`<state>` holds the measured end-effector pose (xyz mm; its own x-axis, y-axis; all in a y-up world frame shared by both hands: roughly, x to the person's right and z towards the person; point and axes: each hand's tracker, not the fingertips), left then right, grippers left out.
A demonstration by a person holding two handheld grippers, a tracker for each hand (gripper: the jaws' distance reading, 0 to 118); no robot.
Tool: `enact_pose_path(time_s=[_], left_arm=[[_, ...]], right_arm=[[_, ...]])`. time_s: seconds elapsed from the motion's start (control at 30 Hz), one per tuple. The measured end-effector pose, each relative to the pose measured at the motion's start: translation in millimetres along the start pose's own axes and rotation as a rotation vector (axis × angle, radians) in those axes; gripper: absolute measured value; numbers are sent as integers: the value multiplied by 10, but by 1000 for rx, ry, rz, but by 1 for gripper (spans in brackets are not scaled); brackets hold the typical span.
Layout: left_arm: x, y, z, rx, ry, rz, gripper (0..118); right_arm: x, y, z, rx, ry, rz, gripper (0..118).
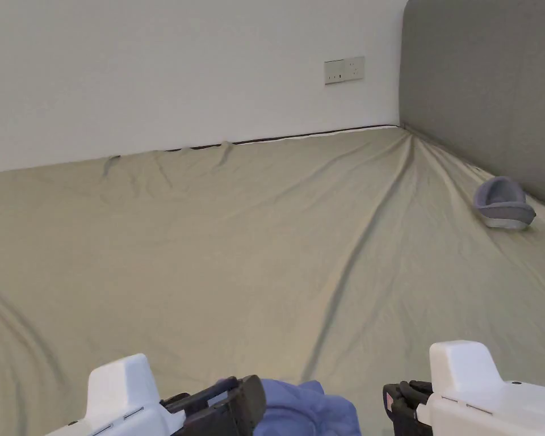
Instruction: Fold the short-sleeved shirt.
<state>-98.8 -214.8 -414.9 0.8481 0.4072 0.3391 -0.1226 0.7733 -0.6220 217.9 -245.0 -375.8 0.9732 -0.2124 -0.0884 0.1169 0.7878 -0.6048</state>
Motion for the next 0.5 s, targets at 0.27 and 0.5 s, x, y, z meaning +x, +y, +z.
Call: enact_pose_path(time_s=[0.27, 0.5], left_arm=[[-452, -107, 33, -53, -35, 195, 0], [-502, -106, -160, -95, -23, 170, 0]], right_arm=[[280, -101, -855, -95, 595, -322, 0], [487, -592, -1570, -249, 592, -434, 0]])
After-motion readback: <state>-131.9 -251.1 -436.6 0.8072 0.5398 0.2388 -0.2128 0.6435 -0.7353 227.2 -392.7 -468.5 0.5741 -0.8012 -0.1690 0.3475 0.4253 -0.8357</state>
